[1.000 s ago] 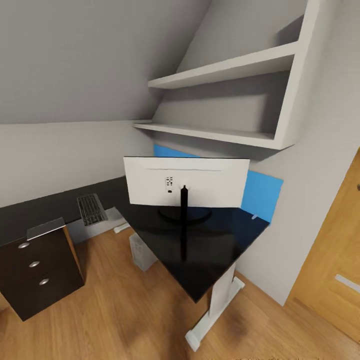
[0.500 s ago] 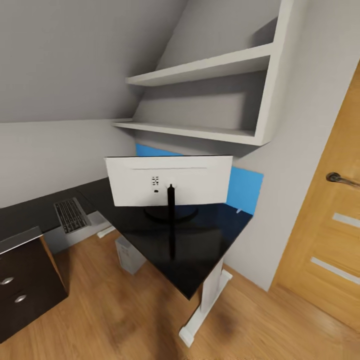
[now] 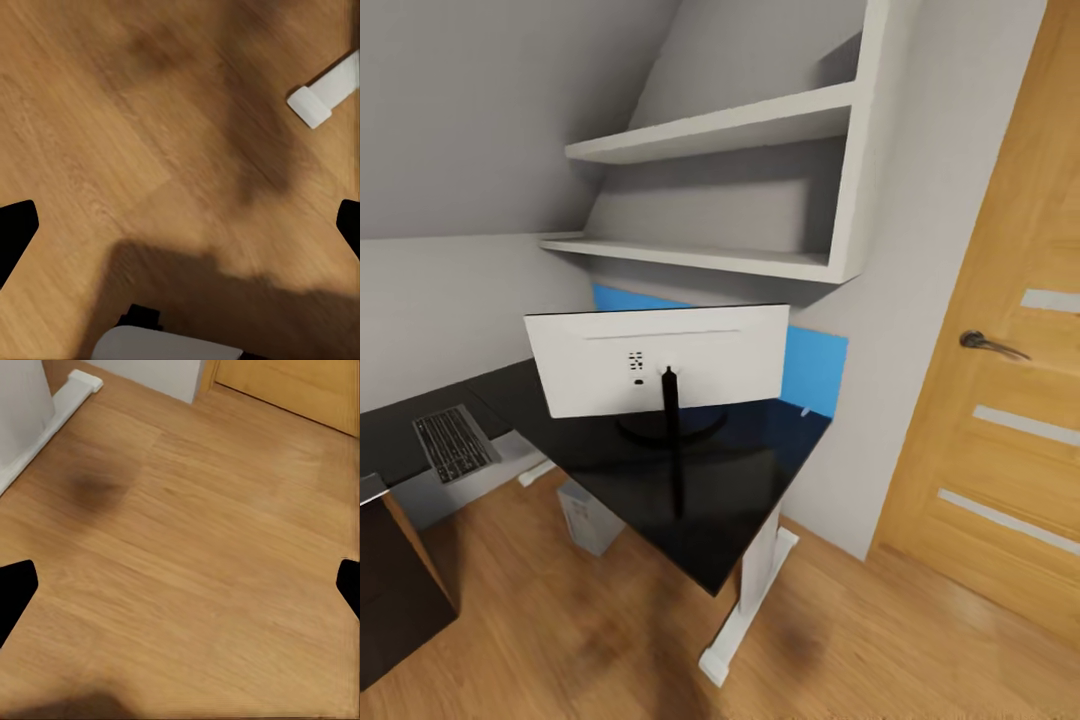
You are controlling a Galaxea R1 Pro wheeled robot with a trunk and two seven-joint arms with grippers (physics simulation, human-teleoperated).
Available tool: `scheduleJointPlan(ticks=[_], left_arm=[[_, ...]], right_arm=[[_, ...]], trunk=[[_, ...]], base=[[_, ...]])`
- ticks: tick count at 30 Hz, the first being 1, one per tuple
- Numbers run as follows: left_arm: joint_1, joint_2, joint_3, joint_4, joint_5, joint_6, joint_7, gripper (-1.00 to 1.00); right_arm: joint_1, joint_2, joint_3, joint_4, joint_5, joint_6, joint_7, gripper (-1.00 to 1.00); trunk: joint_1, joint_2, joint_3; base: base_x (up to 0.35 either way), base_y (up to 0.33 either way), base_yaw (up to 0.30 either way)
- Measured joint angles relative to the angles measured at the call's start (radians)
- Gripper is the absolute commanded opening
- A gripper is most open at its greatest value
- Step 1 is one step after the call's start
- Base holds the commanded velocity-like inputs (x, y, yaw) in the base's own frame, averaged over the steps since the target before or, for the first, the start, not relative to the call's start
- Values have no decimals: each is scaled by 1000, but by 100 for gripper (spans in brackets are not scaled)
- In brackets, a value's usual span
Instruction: In the bedroom, organize the workspace by keeping the computer under the desk, ensuring the monitor is on the desk, placing the keyboard on the desk next to the monitor, placing the mouse on the desk next to the keyboard, moving the folder from the swivel chair onto the desk next to the mouse, stacking the notebook on top of the folder with the pen on top of the notebook, and positioning the swivel chair next to the desk.
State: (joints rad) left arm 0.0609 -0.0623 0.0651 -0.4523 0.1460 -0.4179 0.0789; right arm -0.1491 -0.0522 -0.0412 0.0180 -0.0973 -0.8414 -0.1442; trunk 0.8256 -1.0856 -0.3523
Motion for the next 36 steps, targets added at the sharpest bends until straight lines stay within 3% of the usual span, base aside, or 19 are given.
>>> scheduleJointPlan(ticks=[19,36], left_arm=[[0,0,1,0,1,0,0,100],[0,0,2,12,1,0,0,100]], right_arm=[[0,0,0,0,0,1,1,100],[1,0,0,0,0,2,2,100]], trunk=[[0,0,-20],[0,0,-38]], base=[[215,188,-217],[27,58,-217]])
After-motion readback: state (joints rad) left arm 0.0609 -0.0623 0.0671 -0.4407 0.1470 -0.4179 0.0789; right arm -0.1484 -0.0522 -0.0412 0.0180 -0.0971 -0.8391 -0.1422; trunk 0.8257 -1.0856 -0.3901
